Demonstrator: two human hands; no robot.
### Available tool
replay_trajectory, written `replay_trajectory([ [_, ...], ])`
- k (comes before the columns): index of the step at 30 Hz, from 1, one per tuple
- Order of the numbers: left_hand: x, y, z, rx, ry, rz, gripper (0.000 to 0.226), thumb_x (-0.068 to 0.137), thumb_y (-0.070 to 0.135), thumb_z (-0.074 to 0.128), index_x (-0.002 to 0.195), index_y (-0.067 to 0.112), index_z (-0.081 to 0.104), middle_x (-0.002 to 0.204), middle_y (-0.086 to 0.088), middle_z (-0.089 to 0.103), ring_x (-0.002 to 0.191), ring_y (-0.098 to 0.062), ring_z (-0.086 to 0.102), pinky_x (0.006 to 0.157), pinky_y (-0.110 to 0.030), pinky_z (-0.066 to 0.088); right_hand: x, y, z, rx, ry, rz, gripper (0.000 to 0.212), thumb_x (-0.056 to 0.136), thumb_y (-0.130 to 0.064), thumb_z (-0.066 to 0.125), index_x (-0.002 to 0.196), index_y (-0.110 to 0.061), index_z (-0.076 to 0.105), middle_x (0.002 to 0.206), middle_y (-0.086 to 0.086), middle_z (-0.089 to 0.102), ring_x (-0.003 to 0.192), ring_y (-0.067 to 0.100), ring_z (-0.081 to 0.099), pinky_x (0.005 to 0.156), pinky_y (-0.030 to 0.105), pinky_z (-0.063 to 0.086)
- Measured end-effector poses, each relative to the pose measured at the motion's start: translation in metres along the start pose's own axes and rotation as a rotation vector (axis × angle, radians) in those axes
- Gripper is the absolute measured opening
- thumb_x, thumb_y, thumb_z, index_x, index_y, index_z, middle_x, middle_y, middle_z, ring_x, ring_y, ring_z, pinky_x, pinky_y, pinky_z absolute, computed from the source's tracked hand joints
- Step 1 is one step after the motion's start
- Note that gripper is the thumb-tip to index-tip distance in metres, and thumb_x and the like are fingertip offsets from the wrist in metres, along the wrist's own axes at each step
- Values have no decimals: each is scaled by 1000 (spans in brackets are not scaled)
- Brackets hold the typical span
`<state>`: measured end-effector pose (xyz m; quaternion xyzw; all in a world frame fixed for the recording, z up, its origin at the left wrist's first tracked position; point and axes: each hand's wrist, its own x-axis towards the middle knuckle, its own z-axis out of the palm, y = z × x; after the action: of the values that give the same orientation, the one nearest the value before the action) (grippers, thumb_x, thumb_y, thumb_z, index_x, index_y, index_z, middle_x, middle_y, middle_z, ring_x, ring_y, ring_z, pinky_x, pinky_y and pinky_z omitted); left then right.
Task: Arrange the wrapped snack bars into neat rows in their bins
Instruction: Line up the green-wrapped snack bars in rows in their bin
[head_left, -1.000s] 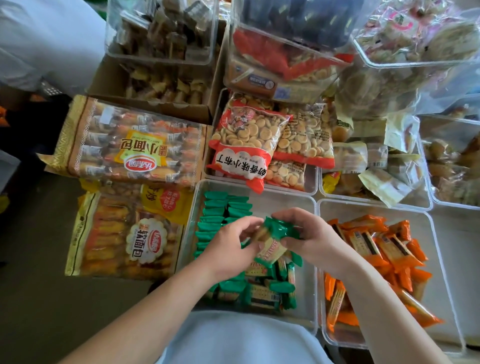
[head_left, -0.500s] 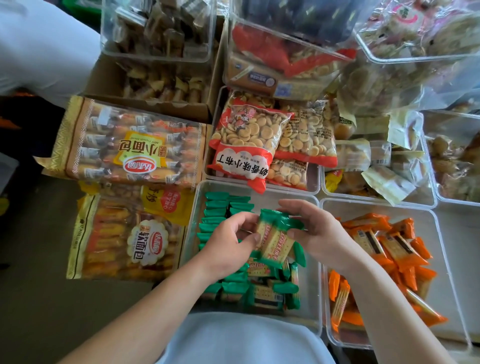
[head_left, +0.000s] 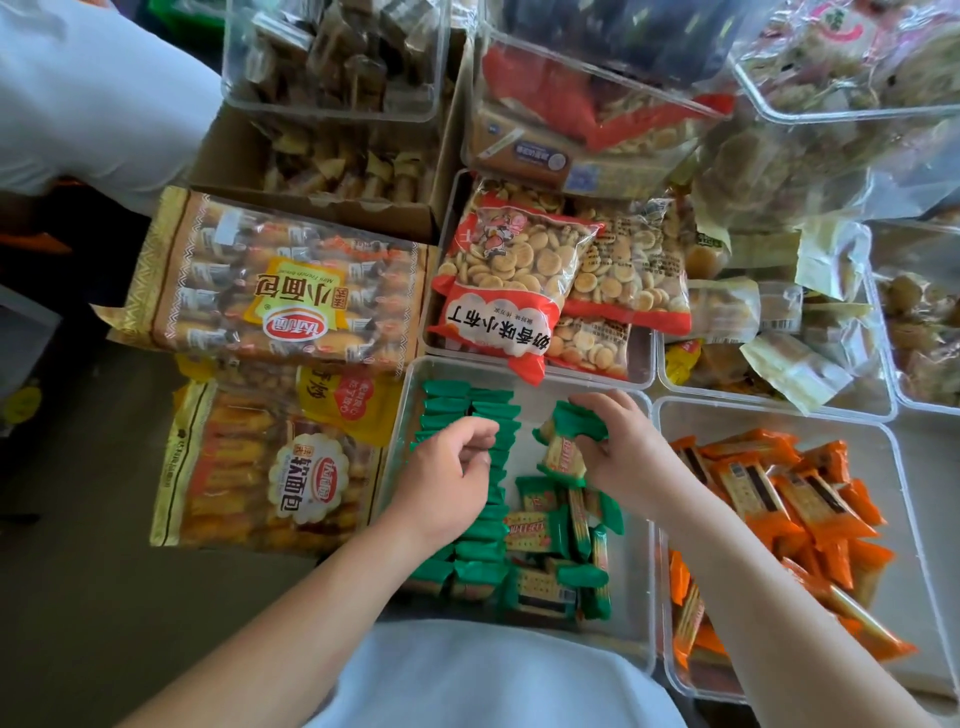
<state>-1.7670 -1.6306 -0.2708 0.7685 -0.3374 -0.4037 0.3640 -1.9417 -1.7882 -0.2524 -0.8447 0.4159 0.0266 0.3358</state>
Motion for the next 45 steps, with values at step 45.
replay_trajectory([
  [45, -6, -4, -7, 141, -49, -113, 34, 104, 21, 59, 135, 33, 63, 122, 25, 65, 107, 11, 59, 86, -6, 44, 35, 13, 62, 158, 191, 339, 14, 98, -24, 68, 101, -16, 58, 89, 6, 71, 74, 26, 63, 66, 38, 55],
])
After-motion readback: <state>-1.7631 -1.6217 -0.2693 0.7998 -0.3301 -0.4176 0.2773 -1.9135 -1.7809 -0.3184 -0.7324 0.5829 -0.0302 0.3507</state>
